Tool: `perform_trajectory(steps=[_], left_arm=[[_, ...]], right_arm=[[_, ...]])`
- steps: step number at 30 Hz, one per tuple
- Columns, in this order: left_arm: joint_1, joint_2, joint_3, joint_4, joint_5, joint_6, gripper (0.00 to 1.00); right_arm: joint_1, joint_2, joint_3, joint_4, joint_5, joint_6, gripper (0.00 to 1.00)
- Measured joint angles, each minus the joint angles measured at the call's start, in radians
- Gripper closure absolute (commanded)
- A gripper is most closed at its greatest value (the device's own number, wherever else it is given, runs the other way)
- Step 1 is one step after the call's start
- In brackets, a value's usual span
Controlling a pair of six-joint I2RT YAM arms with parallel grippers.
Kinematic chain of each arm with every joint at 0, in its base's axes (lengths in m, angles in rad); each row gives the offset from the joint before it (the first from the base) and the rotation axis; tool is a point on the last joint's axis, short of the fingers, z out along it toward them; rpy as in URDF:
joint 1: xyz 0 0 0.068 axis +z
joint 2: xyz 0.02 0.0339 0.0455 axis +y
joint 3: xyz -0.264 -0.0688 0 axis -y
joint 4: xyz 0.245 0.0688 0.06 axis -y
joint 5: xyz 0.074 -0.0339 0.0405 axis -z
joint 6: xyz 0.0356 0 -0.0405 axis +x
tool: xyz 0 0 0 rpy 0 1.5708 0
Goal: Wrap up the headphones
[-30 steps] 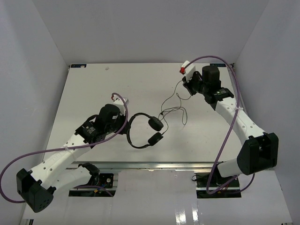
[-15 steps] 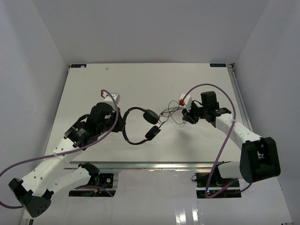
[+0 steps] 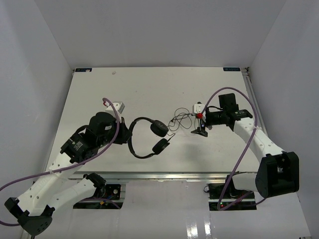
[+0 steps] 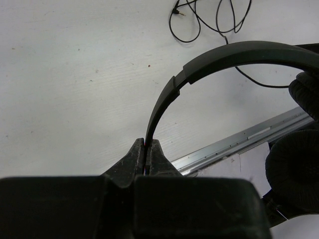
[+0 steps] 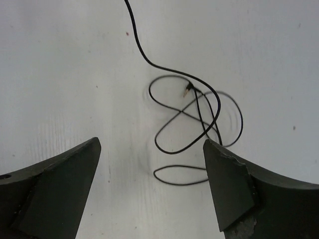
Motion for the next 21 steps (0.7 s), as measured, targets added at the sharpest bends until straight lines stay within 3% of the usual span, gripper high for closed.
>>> perform_trajectory(steps=[8,21], left_arm=[[0.000,-0.004,0.016,-0.003,0.062,0.006,1.00],[0.000,0.011,0.081,-0.005,0.095,0.005,1.00]], right_arm=[[0.068,0.037,0.143,-0.127,-0.139,-0.183,0.09],[0.243,0.183,0.176,-0.192,-0.191,-0.249,0.19]])
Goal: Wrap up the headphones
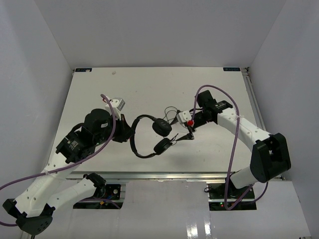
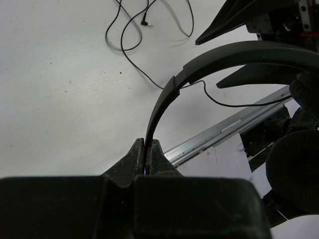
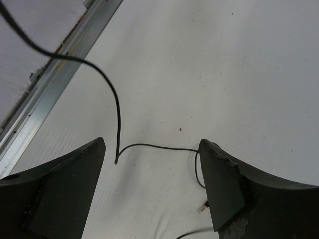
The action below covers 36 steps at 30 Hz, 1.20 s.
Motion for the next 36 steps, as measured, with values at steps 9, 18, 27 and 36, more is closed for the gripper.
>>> perform_trajectory(steps=[9,18,27,36], left_arm=[[0.000,-0.004,0.047,0.000,0.006,-0.008,1.00],[0.000,-0.007,0.085,0.001,0.016,-0.016,1.00],[0.000,-0.016,0.133,0.005,0.014,-0.023,1.00],[0.000,-0.035,0.155,0.005,0.012,-0.039,1.00]], right_arm=[[0.017,0.012,-0.014,-0.026,-0.050,0.025,0.26],[0.058,0.071,-0.018,-0.018,-0.115,0.156,0.38],[0.072,0.064,-0.103,0.095,-0.116,0.305,0.60],[0.072,-0.026,-0.179,0.279,-0.081,0.491,0.76]])
